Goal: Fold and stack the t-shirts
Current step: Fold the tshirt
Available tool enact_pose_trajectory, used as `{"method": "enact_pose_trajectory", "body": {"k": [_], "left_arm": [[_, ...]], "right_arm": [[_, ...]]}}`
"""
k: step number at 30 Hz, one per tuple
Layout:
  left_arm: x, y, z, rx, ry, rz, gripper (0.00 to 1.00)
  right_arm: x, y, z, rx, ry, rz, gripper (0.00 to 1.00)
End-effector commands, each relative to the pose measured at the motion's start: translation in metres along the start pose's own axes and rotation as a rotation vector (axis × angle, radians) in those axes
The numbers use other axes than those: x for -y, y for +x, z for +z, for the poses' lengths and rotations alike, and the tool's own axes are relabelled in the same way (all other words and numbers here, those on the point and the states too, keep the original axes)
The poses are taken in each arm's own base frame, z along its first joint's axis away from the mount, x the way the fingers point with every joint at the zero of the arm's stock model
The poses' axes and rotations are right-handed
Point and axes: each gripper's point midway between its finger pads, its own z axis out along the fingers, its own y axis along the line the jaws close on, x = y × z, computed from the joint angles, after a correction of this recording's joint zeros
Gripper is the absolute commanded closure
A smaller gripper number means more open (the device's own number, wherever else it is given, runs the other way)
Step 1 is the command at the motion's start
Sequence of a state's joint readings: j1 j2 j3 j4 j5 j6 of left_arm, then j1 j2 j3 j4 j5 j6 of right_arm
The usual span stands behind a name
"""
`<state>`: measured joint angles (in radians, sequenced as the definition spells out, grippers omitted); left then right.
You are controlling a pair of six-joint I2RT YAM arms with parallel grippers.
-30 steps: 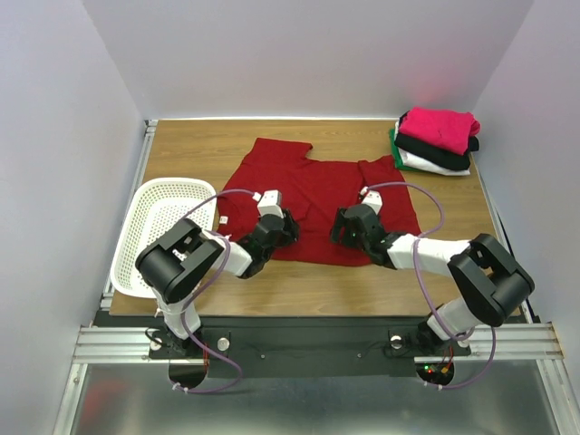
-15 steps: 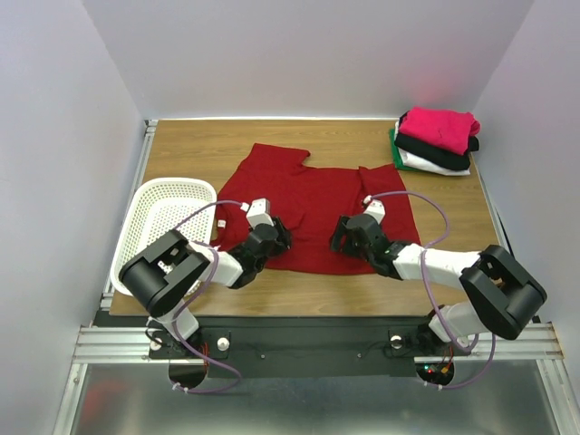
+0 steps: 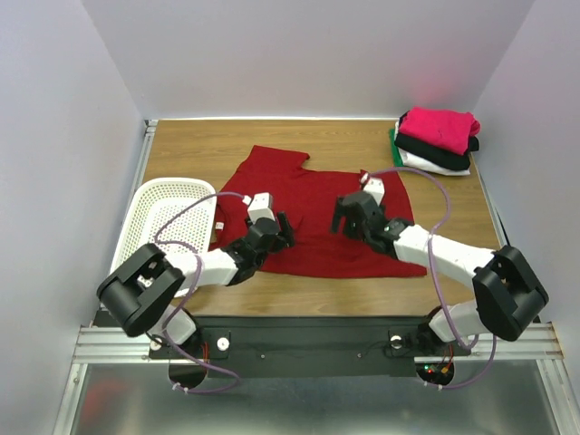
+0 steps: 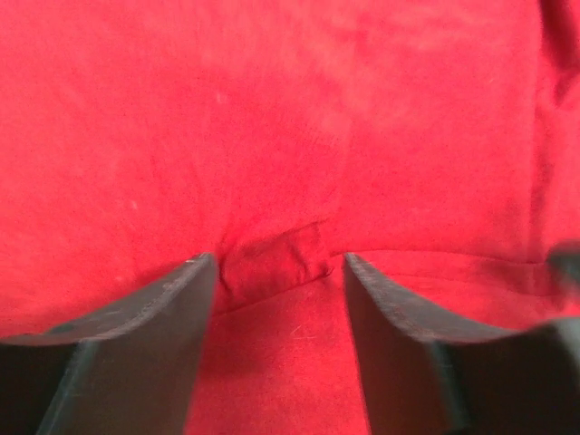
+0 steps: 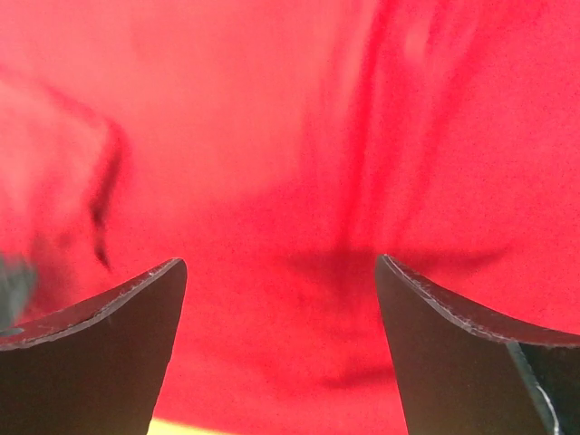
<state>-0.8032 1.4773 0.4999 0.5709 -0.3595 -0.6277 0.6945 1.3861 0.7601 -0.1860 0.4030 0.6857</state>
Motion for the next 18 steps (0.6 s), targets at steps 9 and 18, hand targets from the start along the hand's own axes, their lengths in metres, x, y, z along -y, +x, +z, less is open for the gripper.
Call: {"method": "enact_pose_trajectory", "body": {"k": [9, 18], "left_arm": [[0.020, -0.125, 0.000, 0.239, -0.056, 0.043, 0.25], [0.033, -0.198, 0.071, 0.295, -0.114, 0.125, 0.25]], "right_arm": [[0.059, -0.176, 0.045, 0.244, 0.158, 0.077, 0.10], [0.123, -0.206, 0.120, 0.179, 0.203, 0.175, 0.12]]}}
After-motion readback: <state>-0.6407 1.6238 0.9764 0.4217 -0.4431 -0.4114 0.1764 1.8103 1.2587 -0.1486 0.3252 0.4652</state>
